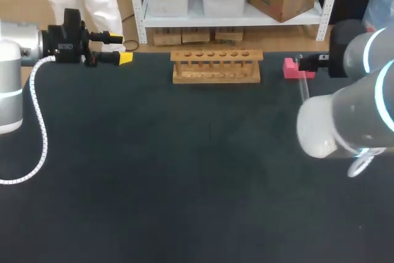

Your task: Grasp the test tube, adjust it, and insert it.

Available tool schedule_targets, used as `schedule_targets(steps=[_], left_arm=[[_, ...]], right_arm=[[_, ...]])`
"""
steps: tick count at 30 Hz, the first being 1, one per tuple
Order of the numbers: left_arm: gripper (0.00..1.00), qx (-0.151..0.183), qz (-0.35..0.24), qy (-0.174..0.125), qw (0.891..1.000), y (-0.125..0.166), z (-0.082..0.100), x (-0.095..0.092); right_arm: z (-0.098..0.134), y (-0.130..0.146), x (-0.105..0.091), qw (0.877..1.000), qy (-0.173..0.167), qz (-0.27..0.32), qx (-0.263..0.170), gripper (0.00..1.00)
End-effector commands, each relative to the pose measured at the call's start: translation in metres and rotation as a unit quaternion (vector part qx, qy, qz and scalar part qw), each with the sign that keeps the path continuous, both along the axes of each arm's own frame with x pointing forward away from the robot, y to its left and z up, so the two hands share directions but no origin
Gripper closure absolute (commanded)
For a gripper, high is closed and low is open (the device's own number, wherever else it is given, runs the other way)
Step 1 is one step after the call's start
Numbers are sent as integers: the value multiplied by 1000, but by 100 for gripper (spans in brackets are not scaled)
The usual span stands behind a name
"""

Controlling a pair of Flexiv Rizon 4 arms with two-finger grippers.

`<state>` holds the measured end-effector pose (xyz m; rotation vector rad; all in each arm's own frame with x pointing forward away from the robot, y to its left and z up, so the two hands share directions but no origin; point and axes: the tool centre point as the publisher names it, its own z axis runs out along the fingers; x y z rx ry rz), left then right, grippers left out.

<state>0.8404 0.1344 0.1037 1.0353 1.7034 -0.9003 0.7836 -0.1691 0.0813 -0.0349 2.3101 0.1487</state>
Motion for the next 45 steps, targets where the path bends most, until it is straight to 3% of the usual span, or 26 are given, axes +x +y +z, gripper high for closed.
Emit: schedule_targets(steps=[1,15,27,45], left_arm=[[0,-1,2,-3,1000,0,-1,-2],[0,-1,2,-3,1000,0,-1,-2],[0,-1,2,-3,1000,0,-1,-2],[0,-1,2,-3,1000,0,-1,-2]], right_arm=[[-16,7,12,988,0,-115,-103,0],[-43,9,21,994,1,-71,-86,0],[-62,9,27,998,-3,-32,-44,0],[-88,5,35,999,7,-16,-31,0]])
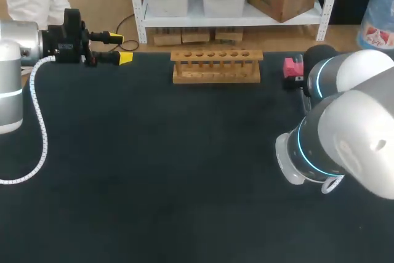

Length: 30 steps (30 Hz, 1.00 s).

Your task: Grasp the test tube, adjust it, and insert it.

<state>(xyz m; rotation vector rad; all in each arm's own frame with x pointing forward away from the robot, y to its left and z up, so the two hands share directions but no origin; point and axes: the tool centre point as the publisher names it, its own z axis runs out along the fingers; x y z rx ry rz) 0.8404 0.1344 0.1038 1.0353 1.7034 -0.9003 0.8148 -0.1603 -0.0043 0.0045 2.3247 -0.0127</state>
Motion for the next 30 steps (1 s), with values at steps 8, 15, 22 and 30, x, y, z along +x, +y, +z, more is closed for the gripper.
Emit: schedule_targets(steps=[8,15,22,30], left_arm=[[0,-1,2,-3,1000,0,-1,-2],[0,-1,2,-3,1000,0,-1,-2],[0,-1,2,-3,1000,0,-1,-2],[0,-1,2,-3,1000,0,-1,-2]], right_arm=[[-6,-6,5,999,8,31,21,19],[-7,-6,5,999,12,39,17,53],[-7,-6,9,999,15,47,11,50],[-10,-6,14,998,22,55,8,51]])
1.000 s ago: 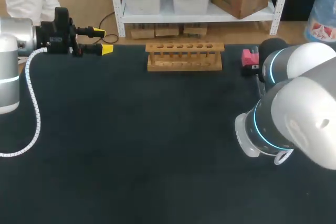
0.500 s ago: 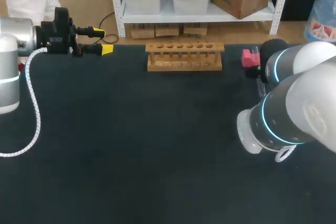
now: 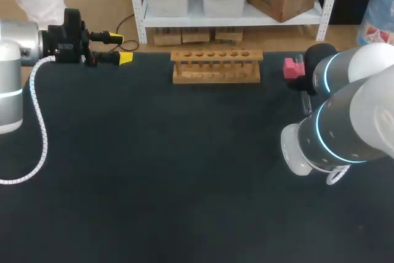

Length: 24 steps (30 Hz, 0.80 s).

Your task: Grasp the test tube, adjust it, and insert it.

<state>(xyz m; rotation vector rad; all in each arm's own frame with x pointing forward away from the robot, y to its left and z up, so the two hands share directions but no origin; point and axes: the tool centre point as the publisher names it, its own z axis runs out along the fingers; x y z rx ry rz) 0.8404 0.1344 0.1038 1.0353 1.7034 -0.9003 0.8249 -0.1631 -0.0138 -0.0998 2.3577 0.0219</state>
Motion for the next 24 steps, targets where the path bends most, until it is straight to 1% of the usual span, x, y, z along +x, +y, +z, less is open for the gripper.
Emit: schedule_targets(steps=[1,3,4,7,8,9,10,11,12,15,17,21,24], left_arm=[[0,-1,2,-3,1000,0,-1,-2],[0,-1,2,-3,1000,0,-1,-2],[0,-1,2,-3,1000,0,-1,-2],[0,-1,2,-3,1000,0,-1,-2],[0,-1,2,-3,1000,0,-1,-2],[0,-1,2,-3,1000,0,-1,-2],[0,-1,2,-3,1000,0,-1,-2],[0,-1,2,-3,1000,0,-1,-2],[0,-1,2,-3,1000,0,-1,-2],[0,-1,2,-3,1000,0,-1,-2],[0,-1,2,-3,1000,0,-1,-2],[0,-1,2,-3,1000,0,-1,-2],[0,-1,2,-3,1000,0,-1,-2]], right_arm=[[-1,-3,4,1000,5,13,12,53],[-1,-3,4,1000,7,14,12,56],[-1,-3,4,1000,7,14,12,60],[-1,-3,4,1000,8,15,11,63],[-1,-3,5,1000,9,15,11,68],[-1,-3,5,1000,9,16,10,70],[-1,-3,5,1000,9,16,10,74],[-1,-3,5,1000,10,16,10,83],[-1,-3,5,1000,10,16,10,88],[0,-2,5,1000,12,15,9,96],[0,-1,4,1000,12,14,9,100],[3,0,3,1000,13,6,11,100],[7,1,1,1000,9,-13,12,100]])
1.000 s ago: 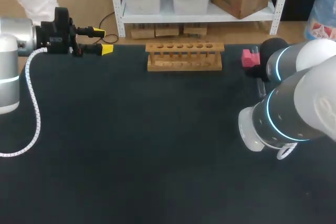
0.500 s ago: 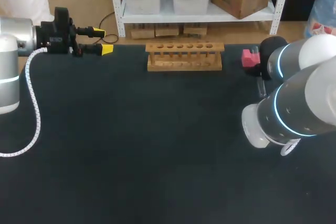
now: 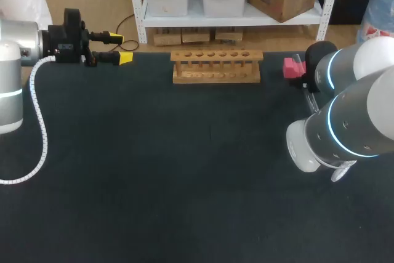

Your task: Grasp the test tube, adjust it, and insert it.

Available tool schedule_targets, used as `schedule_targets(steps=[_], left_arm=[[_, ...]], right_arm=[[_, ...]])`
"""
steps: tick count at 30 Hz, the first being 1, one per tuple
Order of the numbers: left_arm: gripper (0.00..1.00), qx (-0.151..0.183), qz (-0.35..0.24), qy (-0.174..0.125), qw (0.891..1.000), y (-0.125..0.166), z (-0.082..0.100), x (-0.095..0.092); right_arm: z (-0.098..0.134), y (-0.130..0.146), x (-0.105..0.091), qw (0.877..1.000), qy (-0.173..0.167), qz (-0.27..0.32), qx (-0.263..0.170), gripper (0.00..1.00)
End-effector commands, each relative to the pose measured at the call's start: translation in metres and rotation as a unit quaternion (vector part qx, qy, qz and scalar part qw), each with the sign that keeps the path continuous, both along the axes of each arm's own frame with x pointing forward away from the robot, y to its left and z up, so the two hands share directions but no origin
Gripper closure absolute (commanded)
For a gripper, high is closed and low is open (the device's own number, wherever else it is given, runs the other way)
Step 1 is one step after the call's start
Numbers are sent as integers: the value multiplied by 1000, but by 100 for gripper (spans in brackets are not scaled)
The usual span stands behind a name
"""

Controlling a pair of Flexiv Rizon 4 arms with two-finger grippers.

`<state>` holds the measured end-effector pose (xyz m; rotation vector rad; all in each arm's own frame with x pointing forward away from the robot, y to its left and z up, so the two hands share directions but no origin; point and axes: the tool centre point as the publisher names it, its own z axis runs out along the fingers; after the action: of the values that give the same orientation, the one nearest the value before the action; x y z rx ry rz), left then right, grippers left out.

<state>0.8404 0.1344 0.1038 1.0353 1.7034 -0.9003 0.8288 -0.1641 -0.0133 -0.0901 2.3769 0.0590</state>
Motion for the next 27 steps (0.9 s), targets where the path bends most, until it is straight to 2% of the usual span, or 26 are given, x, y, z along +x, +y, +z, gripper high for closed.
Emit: schedule_targets(steps=[1,13,21,27], left_arm=[[0,-1,2,-3,1000,0,-1,-2],[0,-1,2,-3,1000,0,-1,-2],[0,-1,2,-3,1000,0,-1,-2],[0,-1,2,-3,1000,0,-1,-2]], right_arm=[[9,2,-4,1000,-2,-19,-1,100],[49,18,-10,998,-20,-51,4,100],[88,45,-22,997,-33,-69,-1,100],[105,68,-28,996,-42,-84,1,100]])
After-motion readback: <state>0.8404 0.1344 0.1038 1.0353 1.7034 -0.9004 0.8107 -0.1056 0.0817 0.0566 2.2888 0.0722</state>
